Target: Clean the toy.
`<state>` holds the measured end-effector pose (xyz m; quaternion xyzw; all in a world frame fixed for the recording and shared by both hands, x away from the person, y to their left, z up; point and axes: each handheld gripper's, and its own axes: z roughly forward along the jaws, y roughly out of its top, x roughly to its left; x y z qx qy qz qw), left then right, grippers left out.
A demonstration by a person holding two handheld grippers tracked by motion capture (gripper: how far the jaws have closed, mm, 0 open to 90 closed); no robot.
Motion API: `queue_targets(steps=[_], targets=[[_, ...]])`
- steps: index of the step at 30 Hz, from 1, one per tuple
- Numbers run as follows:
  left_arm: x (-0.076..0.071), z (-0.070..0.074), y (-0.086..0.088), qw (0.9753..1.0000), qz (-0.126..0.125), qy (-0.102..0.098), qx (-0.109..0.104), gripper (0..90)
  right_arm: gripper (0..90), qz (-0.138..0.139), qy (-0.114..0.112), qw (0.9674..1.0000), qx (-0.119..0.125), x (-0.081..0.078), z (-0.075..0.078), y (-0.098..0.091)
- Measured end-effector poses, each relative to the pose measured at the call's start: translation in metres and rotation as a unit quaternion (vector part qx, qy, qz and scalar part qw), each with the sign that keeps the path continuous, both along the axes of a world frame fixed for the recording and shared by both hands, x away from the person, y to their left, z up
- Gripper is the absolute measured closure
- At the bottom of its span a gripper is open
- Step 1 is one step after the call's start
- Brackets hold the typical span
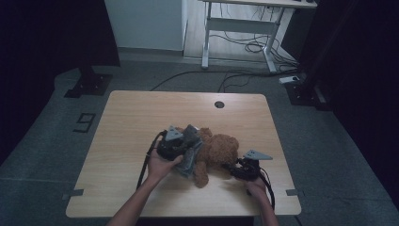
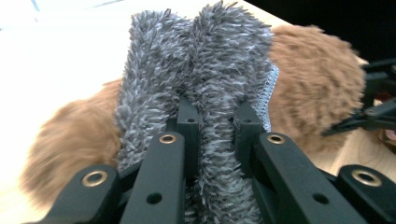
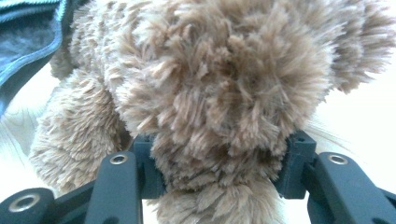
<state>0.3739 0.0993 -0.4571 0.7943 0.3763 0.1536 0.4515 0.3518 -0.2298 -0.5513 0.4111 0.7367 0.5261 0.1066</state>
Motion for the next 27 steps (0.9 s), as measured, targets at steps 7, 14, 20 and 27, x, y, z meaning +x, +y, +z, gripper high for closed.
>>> queue_targets(steps=[7,14,20,27], targets=[[0.005,0.006,0.038,0.9987,0.049,-0.011,-0.01,77.5,46.9,0.0,0.004,1.0,0.002,0.0,0.0,0.0],[0.03,-0.018,0.054,0.9968,0.061,0.048,-0.022,77.4,46.8,0.001,0.008,1.0,0.004,0.001,-0.001,-0.002],[0.047,-0.037,0.057,0.9947,0.06,0.078,-0.031,77.5,46.8,0.001,0.013,0.9999,0.007,0.002,-0.001,-0.004],[0.041,-0.046,0.076,0.9935,0.06,0.096,0.002,77.1,46.9,0.007,0.021,0.9997,0.002,0.002,-0.001,-0.008]])
